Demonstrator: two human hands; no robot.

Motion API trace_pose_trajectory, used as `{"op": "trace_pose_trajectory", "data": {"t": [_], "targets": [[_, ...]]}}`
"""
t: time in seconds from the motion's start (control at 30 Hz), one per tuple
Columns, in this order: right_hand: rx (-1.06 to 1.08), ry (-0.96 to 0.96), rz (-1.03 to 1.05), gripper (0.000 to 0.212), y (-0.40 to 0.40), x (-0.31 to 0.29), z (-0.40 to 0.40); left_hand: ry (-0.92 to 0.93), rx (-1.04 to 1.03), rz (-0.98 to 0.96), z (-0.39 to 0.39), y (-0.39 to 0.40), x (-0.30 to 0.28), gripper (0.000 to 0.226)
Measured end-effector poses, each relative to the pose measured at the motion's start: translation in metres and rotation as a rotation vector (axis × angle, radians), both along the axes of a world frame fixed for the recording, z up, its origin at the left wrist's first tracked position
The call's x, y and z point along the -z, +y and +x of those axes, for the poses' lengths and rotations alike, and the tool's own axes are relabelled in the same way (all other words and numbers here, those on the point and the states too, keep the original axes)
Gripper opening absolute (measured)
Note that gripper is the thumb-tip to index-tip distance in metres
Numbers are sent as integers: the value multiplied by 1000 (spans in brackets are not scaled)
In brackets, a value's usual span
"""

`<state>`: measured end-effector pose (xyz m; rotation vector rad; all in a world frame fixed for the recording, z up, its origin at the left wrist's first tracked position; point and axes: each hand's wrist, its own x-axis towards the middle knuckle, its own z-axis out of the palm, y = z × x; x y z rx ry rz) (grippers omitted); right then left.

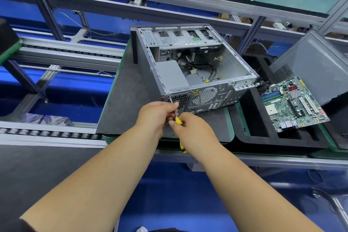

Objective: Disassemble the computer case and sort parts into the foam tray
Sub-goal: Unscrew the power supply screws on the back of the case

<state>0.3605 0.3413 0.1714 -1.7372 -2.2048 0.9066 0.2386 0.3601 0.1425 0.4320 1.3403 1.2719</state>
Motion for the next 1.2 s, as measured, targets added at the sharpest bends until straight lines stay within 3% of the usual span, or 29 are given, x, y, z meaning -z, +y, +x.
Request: {"op": "trace_pose_trajectory", "data": {"t": [0.1,0.17,0.27,0.5,0.67,0.77,0.87,1.03,1.2], "targets": [[226,524,-539,45,2,-3,7,-6,-10,-20,0,0,0,18],[278,764,-713,42,3,-3,15,-1,-17,-32,1,0,0,18],[312,910,-837,31,4,-5,24,2,-25,-39,3,1,-2,18],[342,706,-555,10,8,1,23,-30,-25,-25,6,-1,-7,15],[239,321,-173,23,5,5,16,-50,-37,-8,8,-4,-10,10],[170,200,-47,23,2,5,13,-36,-43,1,7,-6,-12,8],[161,274,-183,22,2,1,11,-23,-36,11,6,-7,-12,10],[253,787,-788,40,0,-2,18,-21,-37,-18,6,-5,-13,17],[320,828,-760,26,3,4,23,-164,-20,-20,6,-5,-12,15]]}}
